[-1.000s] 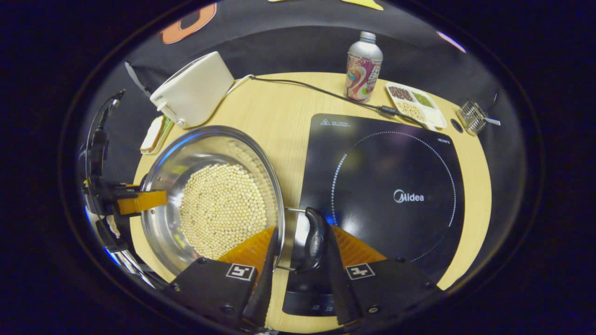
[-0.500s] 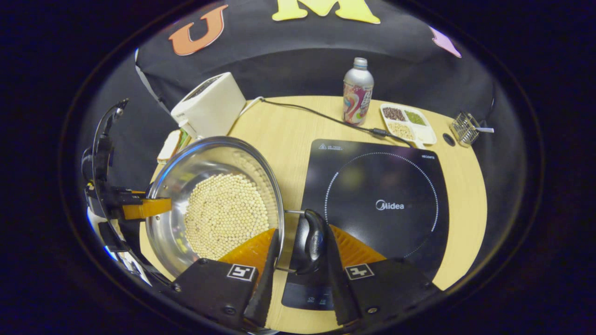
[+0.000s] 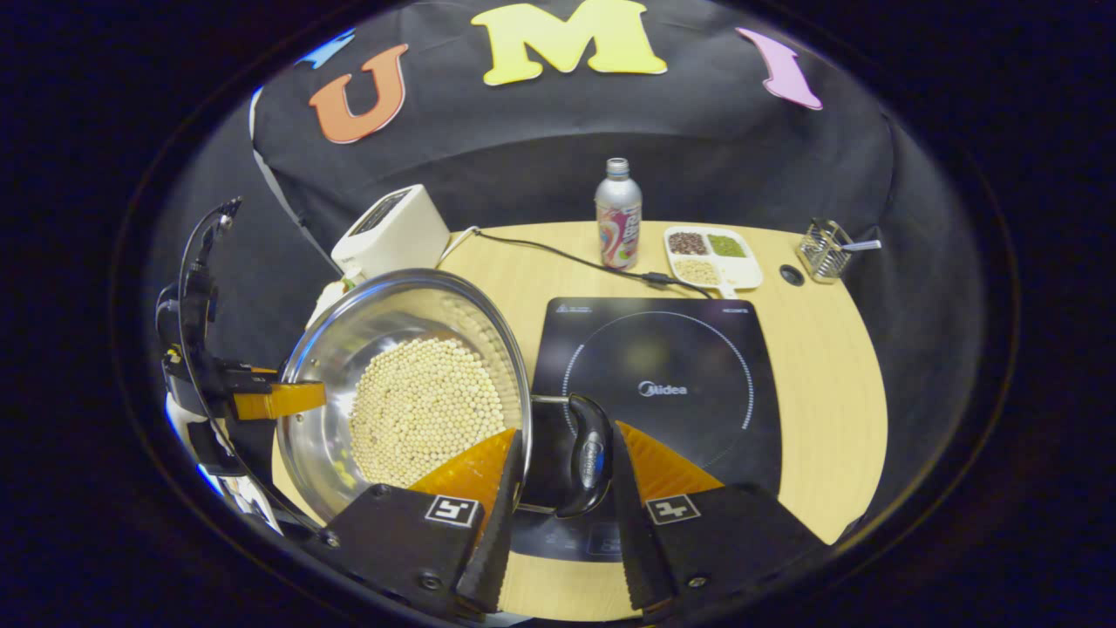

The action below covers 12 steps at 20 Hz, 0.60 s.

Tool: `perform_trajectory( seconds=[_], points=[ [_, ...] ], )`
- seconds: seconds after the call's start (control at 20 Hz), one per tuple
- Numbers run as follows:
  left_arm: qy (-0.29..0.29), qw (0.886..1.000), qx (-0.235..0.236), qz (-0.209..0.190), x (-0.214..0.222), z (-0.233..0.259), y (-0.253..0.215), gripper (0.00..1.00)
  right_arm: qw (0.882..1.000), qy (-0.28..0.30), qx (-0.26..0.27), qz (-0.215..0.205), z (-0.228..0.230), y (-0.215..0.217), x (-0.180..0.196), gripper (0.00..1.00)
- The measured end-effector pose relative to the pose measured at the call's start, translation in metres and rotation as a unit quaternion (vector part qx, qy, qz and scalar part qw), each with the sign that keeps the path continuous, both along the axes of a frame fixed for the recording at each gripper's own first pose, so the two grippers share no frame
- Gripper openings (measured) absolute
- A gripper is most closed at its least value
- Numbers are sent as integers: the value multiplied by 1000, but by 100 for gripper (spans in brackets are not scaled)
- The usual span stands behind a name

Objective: First push the handle of the pot to place it horizontally, then grasp the pot with both hands and set it on the induction cooktop.

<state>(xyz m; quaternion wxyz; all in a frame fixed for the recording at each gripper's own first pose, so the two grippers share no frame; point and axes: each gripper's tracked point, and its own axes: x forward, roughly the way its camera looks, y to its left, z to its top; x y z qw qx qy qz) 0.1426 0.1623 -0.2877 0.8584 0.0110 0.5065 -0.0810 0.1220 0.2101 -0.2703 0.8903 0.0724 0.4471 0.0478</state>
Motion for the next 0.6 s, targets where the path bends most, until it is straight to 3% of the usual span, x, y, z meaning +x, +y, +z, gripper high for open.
perform_trajectory(
  seconds=[0.6],
  points=[
    [5, 999, -18, -37, -4, -3, -115, 60, 999, -17, -22, -43, 2, -115, -19, 53]
  ],
)
